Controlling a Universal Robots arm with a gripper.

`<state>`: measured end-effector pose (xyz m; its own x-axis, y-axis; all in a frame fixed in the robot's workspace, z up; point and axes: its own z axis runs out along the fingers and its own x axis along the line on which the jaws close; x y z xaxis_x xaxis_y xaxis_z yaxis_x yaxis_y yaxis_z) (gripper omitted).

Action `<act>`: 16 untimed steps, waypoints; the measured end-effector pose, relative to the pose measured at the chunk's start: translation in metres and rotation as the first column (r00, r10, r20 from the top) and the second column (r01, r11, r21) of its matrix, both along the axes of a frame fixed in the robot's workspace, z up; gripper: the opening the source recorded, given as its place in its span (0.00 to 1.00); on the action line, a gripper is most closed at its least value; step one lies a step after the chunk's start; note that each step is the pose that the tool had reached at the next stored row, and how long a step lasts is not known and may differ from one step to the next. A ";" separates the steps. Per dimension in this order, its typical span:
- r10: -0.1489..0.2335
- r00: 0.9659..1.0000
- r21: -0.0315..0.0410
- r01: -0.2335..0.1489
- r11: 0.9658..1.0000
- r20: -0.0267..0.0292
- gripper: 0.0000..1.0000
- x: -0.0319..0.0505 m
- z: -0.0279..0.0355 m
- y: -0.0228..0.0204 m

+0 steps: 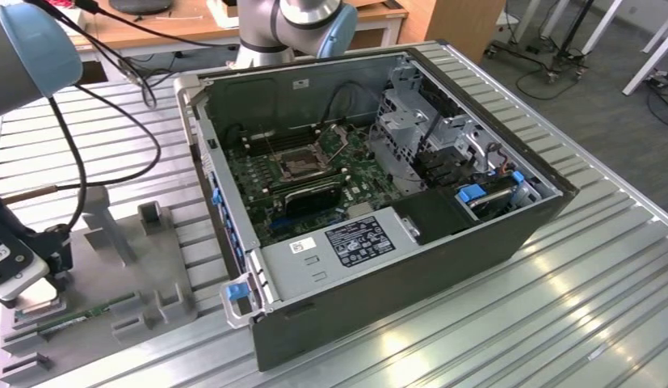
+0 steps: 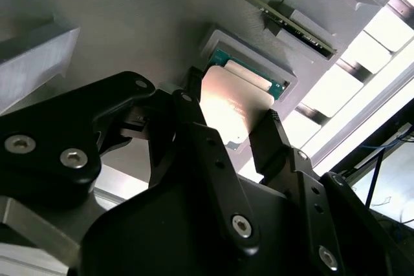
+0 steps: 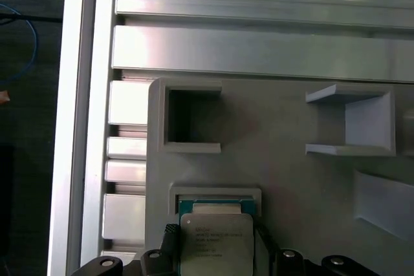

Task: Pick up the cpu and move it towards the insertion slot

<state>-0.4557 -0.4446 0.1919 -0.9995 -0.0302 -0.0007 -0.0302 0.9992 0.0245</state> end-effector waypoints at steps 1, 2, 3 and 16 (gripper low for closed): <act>0.000 1.000 0.000 0.000 1.000 0.000 0.55 0.0000 0.0009 0.0000; 0.000 1.000 0.000 0.000 1.000 0.000 0.55 0.0000 0.0017 0.0000; 0.000 1.000 0.000 0.000 1.000 0.000 0.55 0.0000 0.0025 0.0000; 0.000 1.000 0.000 0.000 1.000 0.000 0.55 0.0000 0.0140 0.0000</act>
<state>-0.4557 -0.4446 0.2060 -0.9995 -0.0303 -0.0006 -0.0303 0.9992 0.0245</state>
